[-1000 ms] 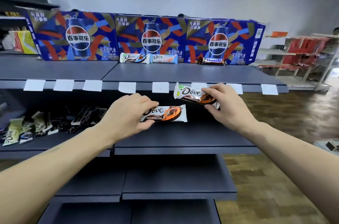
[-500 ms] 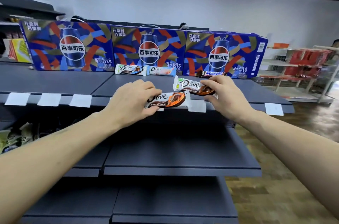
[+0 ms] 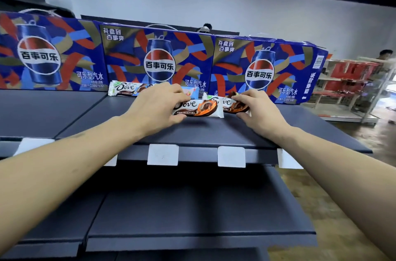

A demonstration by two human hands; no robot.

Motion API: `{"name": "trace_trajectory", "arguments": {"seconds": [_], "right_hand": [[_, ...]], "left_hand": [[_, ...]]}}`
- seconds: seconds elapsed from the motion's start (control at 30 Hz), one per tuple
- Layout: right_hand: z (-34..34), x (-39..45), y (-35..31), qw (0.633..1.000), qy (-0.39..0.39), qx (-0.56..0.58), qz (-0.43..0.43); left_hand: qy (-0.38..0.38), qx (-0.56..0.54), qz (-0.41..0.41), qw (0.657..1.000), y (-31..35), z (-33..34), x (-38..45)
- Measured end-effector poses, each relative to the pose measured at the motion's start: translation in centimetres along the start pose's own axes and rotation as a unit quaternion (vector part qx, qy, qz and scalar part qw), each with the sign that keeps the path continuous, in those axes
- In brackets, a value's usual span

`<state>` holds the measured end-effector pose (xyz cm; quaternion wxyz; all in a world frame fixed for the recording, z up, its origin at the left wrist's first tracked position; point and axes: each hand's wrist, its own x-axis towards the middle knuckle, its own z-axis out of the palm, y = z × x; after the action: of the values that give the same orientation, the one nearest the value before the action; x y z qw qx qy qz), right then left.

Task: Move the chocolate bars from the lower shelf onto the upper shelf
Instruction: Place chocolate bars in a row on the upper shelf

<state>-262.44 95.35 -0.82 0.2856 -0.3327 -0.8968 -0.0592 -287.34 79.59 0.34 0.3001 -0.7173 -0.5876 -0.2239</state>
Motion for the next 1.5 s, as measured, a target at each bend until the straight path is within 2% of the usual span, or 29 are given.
{"name": "trace_trajectory", "arguments": {"seconds": [0.4, 0.77, 1.2, 1.5], "right_hand": [[3.6, 5.6, 3.4, 0.999, -0.019, 0.024, -0.012], [6.0, 9.4, 5.0, 1.0, -0.02, 0.01, -0.009], [7.5, 11.4, 5.5, 1.0, 0.001, 0.001, -0.022], [7.5, 11.1, 5.7, 0.999, -0.006, 0.037, -0.009]], "left_hand": [[-0.02, 0.034, 0.008, 0.999, -0.7, 3.2, 3.5], [-0.072, 0.036, -0.006, 0.997, -1.3, 6.6, 5.6], [-0.098, 0.025, -0.057, 0.993, -1.0, 8.4, 7.7], [-0.138, 0.021, -0.1, 0.985, -0.8, 9.2, 8.9]]}}
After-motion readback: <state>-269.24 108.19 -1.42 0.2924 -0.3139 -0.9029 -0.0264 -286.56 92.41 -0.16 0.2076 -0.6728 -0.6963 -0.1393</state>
